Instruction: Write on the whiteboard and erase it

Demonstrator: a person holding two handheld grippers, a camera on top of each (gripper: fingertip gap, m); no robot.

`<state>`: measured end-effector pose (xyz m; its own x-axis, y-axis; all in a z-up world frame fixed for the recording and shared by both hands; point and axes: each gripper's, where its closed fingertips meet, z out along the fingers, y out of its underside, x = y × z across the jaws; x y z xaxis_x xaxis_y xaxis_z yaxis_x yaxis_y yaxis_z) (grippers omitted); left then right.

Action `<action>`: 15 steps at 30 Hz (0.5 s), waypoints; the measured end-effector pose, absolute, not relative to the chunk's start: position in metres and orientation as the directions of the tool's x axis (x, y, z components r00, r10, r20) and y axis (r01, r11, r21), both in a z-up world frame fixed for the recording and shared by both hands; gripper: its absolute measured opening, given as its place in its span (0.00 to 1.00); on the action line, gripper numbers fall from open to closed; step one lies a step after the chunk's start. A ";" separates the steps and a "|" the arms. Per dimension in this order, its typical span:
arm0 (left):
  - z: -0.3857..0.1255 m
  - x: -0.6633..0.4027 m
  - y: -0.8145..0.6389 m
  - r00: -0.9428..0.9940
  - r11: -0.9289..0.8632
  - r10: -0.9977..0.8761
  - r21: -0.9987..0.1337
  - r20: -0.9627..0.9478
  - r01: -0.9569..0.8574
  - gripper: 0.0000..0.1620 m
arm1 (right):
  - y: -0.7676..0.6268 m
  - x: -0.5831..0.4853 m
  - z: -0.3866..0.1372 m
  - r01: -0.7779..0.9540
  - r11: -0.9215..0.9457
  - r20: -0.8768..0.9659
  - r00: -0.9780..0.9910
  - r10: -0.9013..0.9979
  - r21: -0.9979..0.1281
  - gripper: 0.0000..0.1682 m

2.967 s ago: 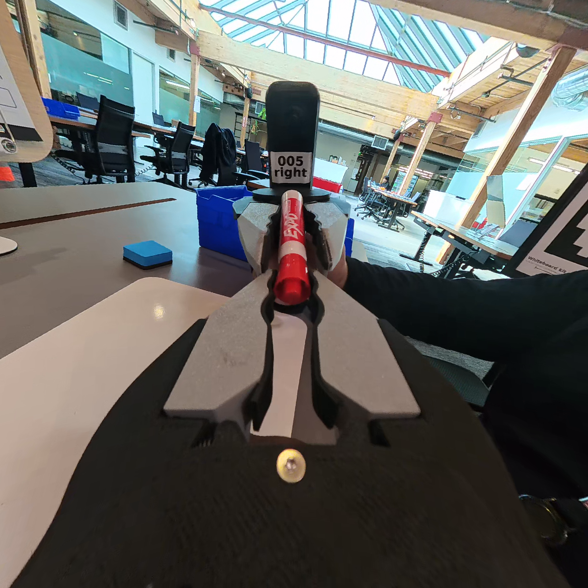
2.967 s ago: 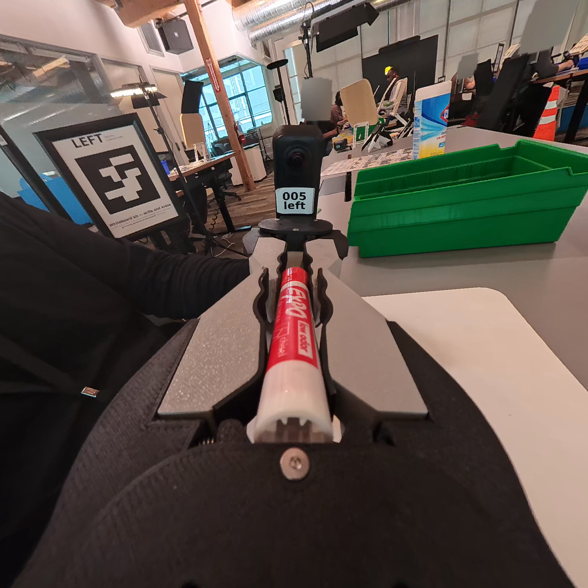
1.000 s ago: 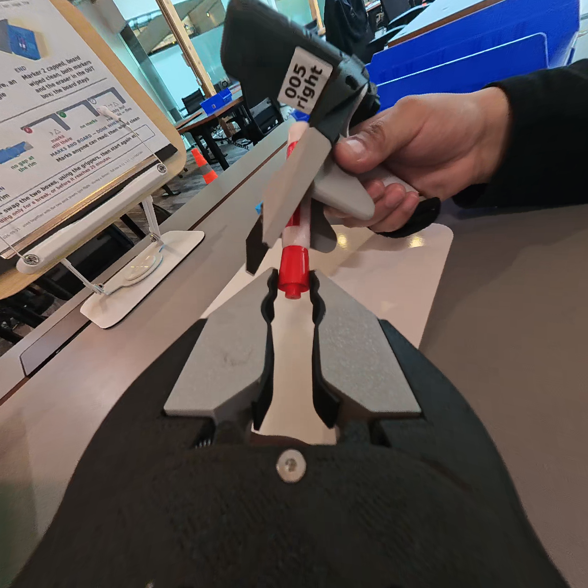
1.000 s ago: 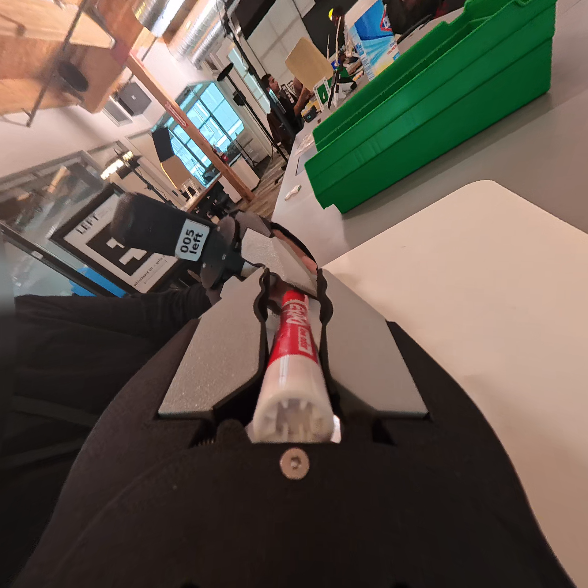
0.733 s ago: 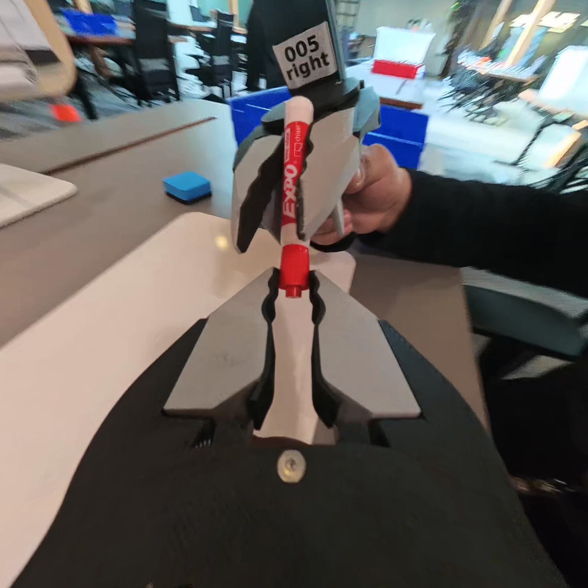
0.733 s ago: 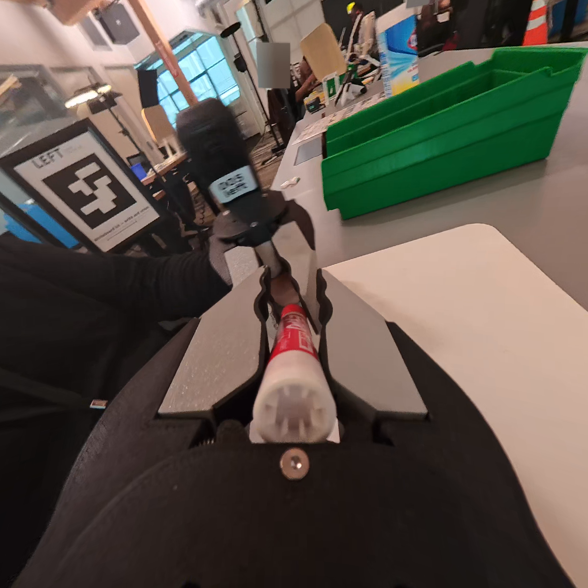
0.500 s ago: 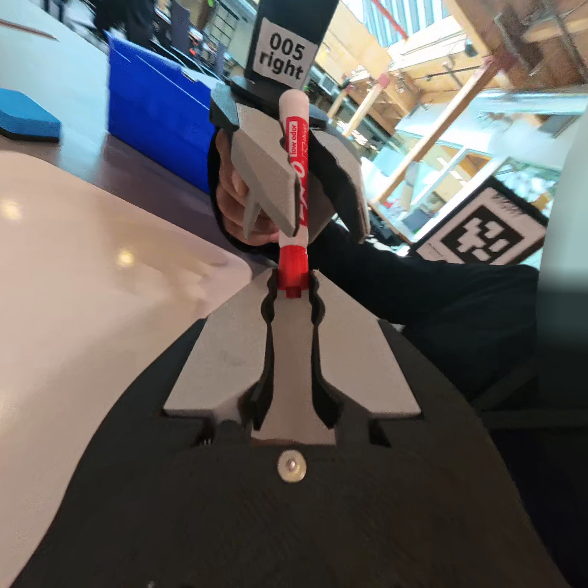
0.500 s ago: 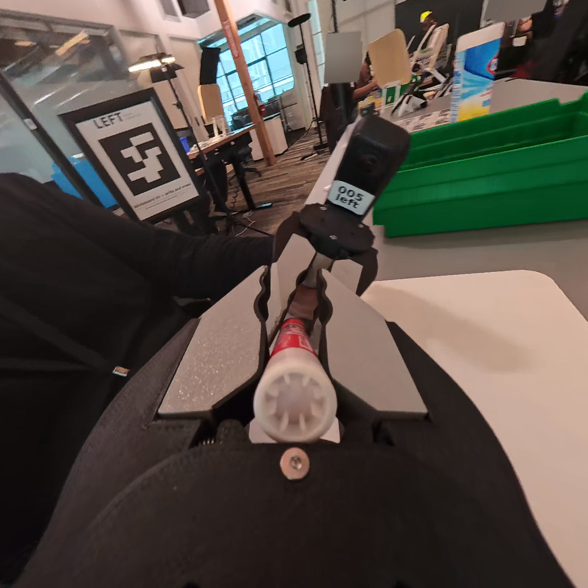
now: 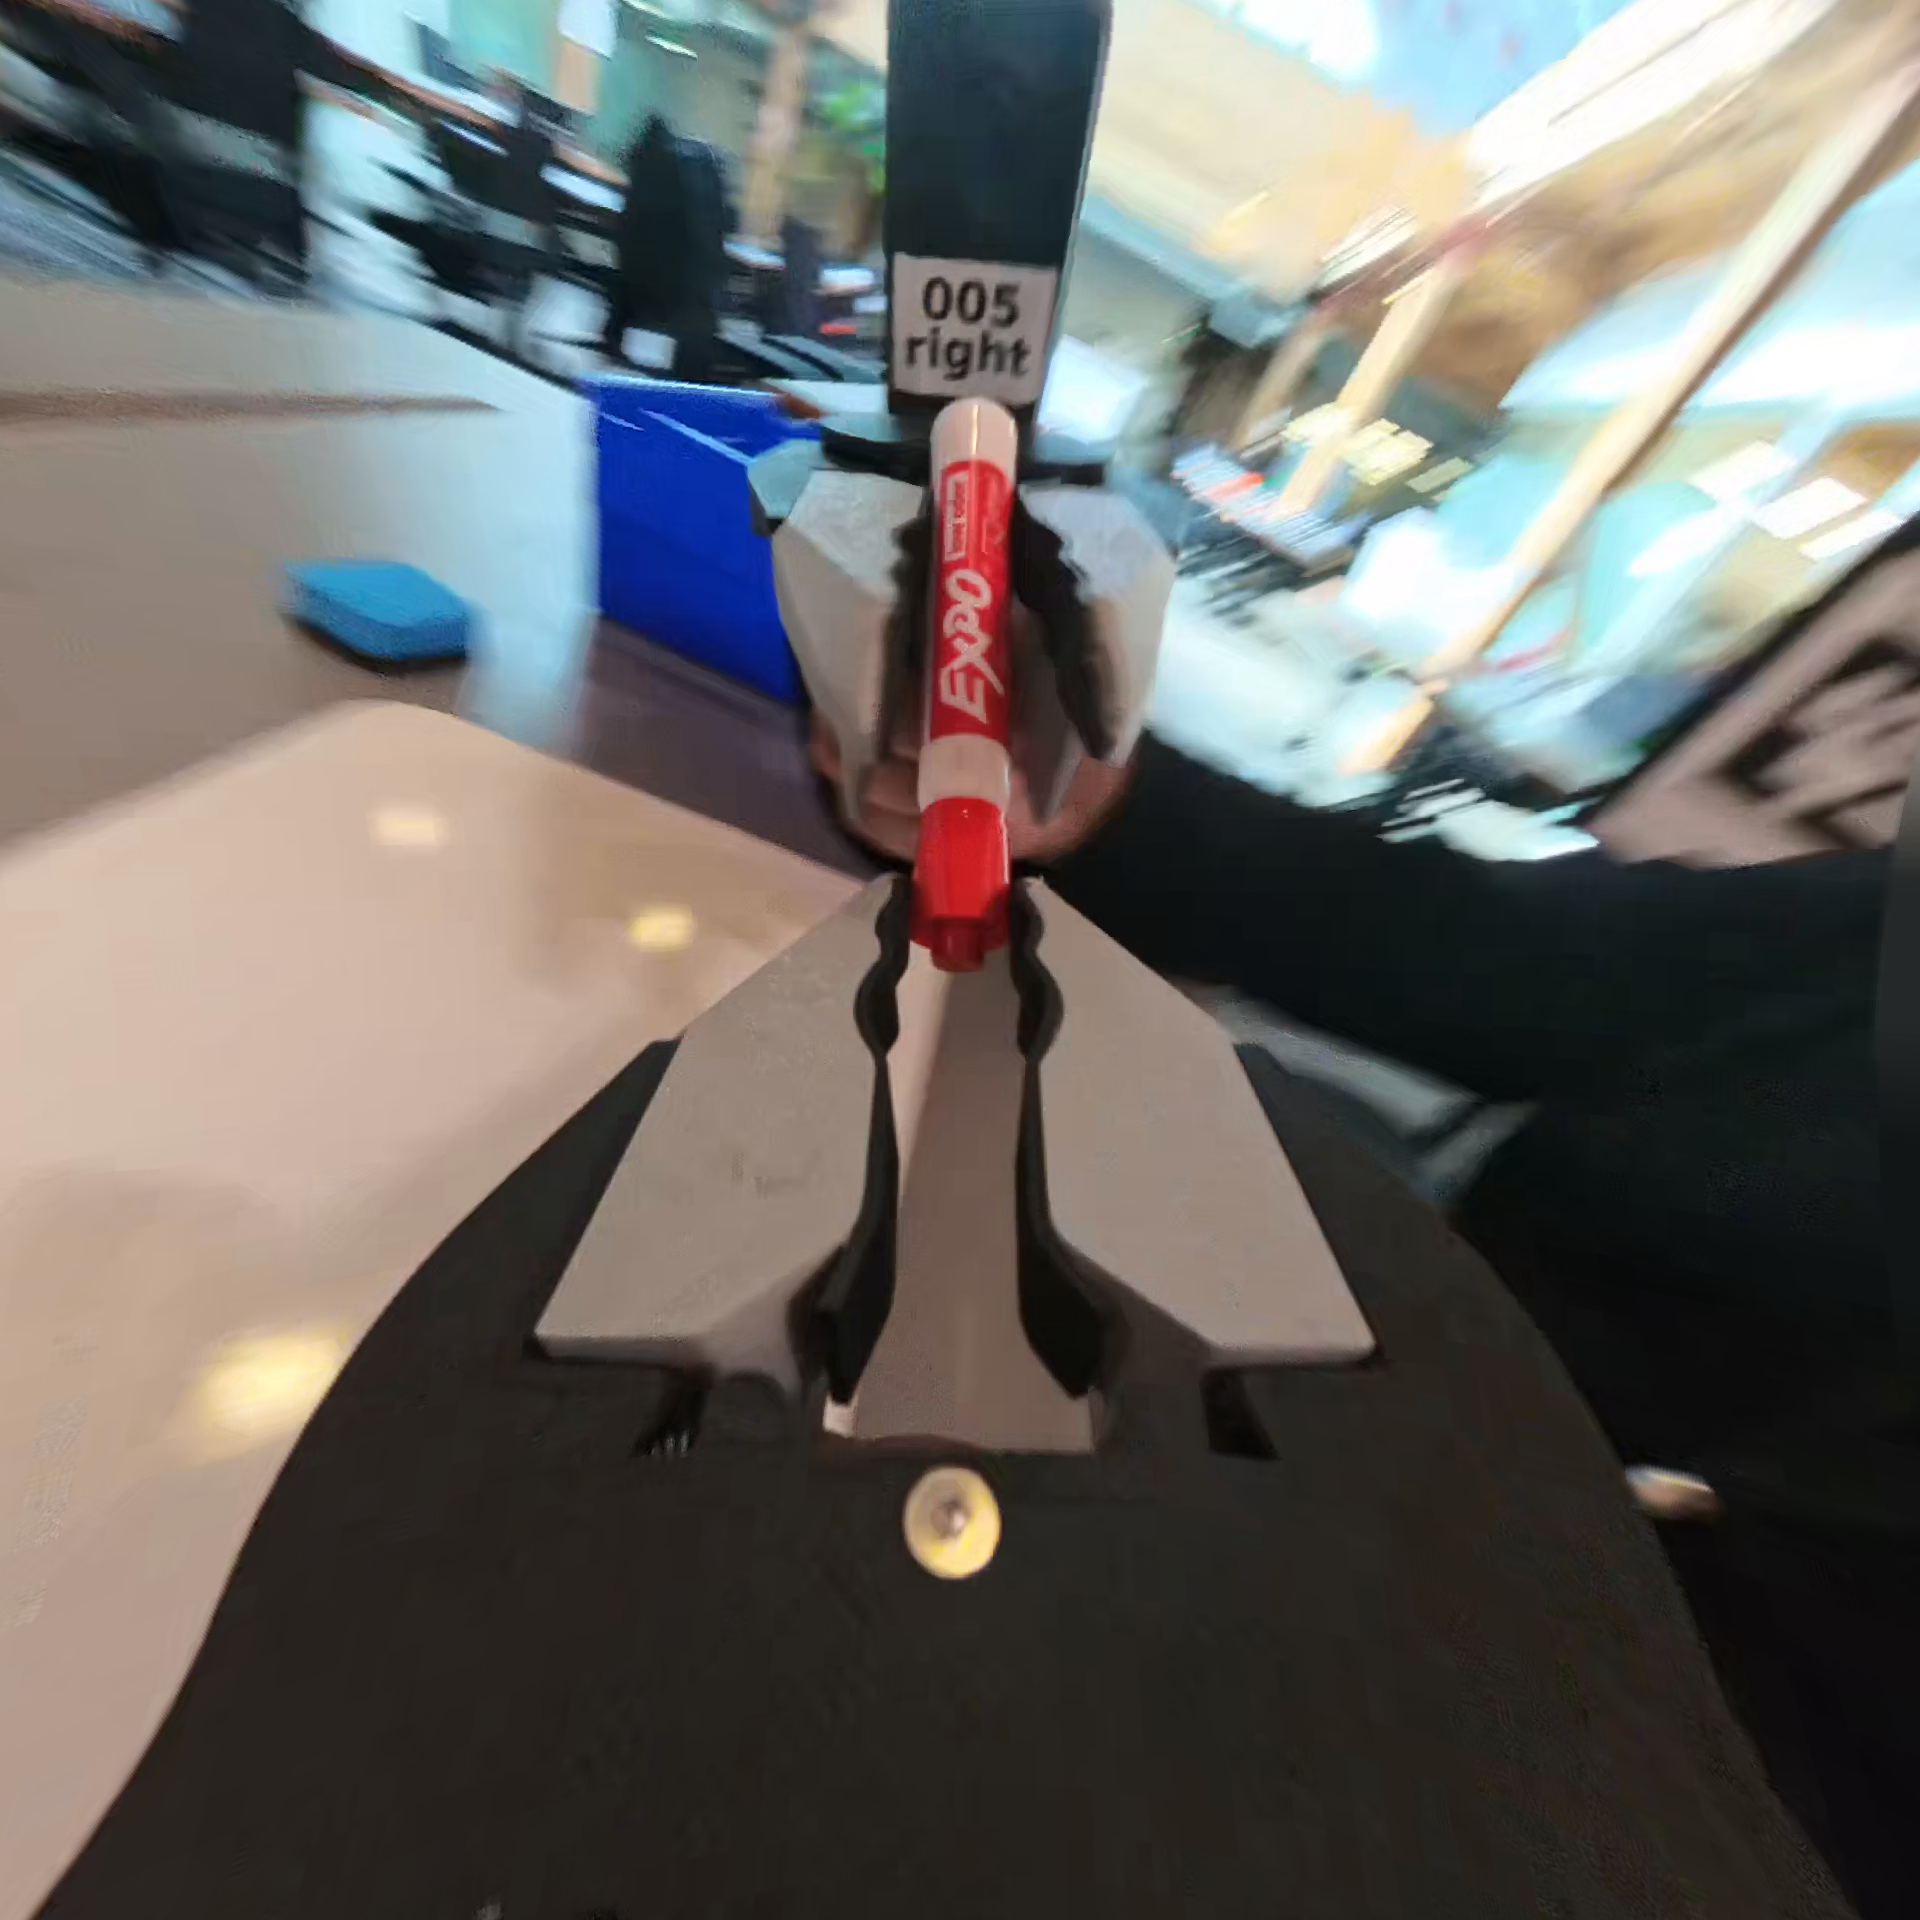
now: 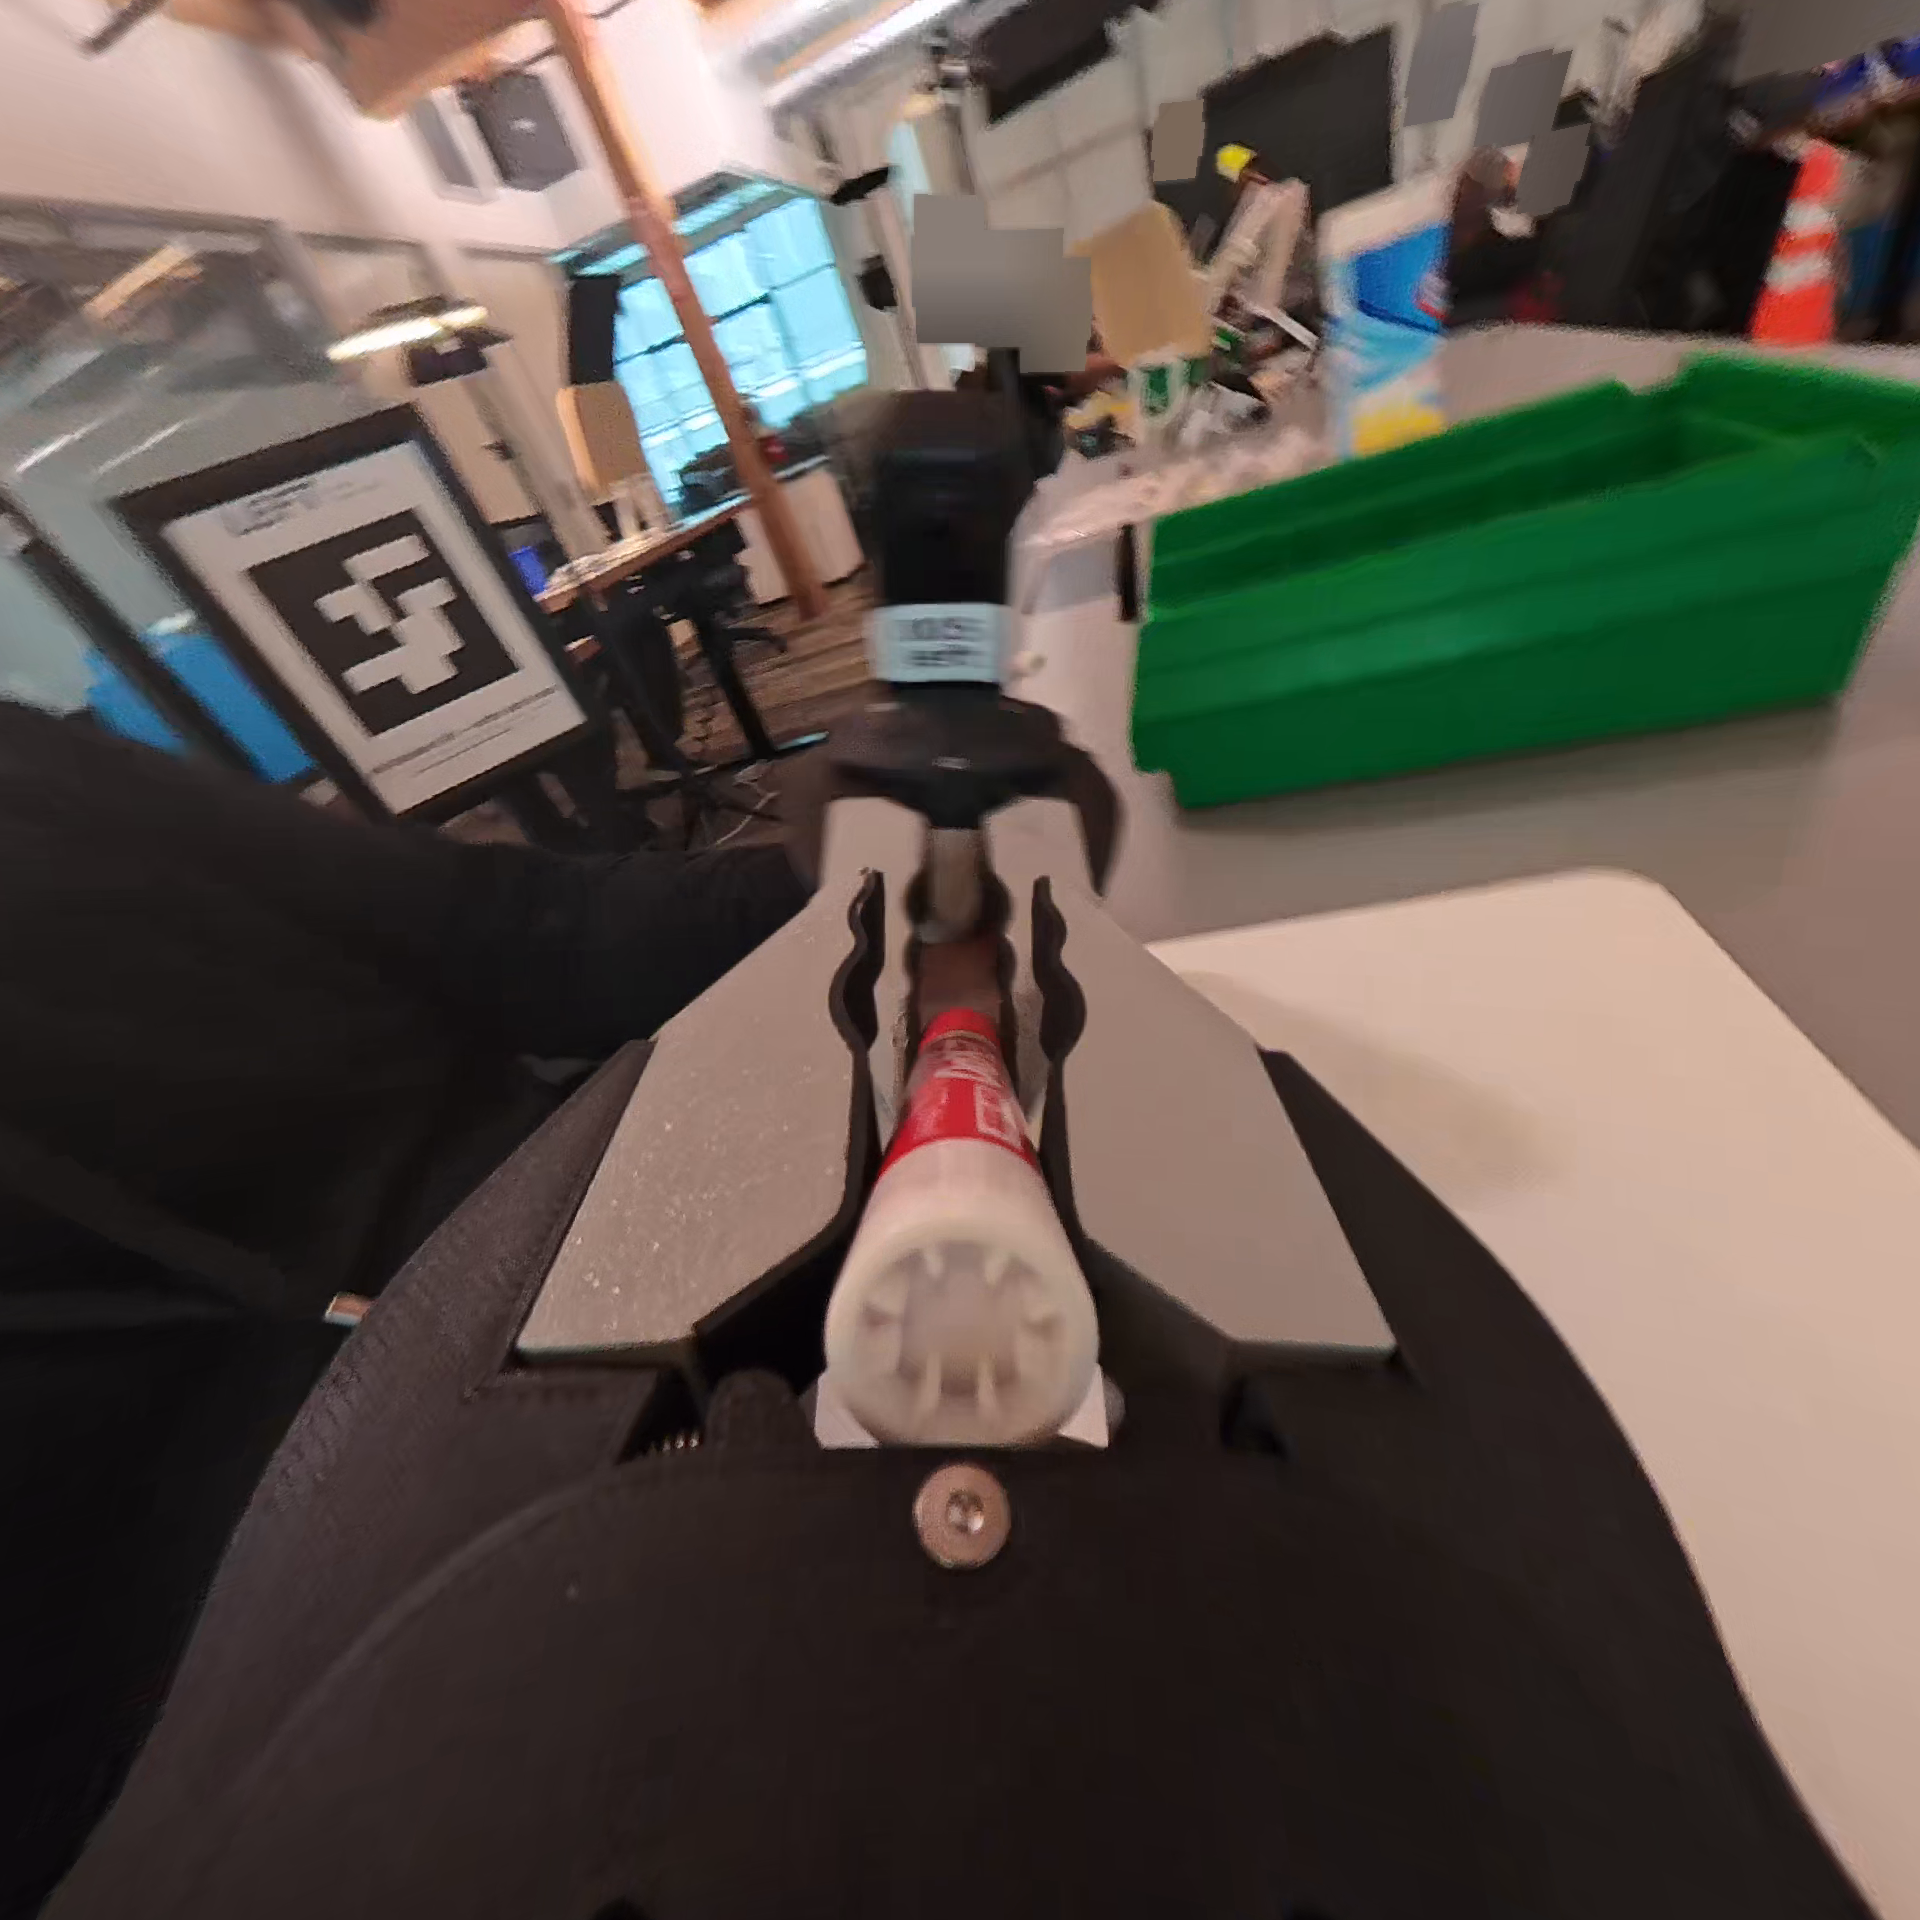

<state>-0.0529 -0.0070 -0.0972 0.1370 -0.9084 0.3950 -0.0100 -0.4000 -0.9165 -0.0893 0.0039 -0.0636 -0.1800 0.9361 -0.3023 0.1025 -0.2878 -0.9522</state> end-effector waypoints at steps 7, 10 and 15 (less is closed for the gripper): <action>-0.090 -0.052 -0.016 0.001 -0.501 -0.865 -0.865 0.501 0.024 0.10 | -0.011 -0.088 -0.053 0.088 -0.209 -0.224 -0.226 0.948 -0.974 0.16; -0.100 -0.060 0.016 0.366 -0.170 -0.921 -0.983 0.135 -0.066 0.10 | 0.017 -0.089 -0.069 0.116 -0.324 -0.335 -0.094 0.938 -0.939 0.16; -0.124 -0.054 0.021 0.462 0.078 -0.854 -0.936 -0.241 -0.344 0.10 | 0.028 -0.089 -0.081 0.124 -0.428 -0.438 -0.073 0.896 -0.895 0.16</action>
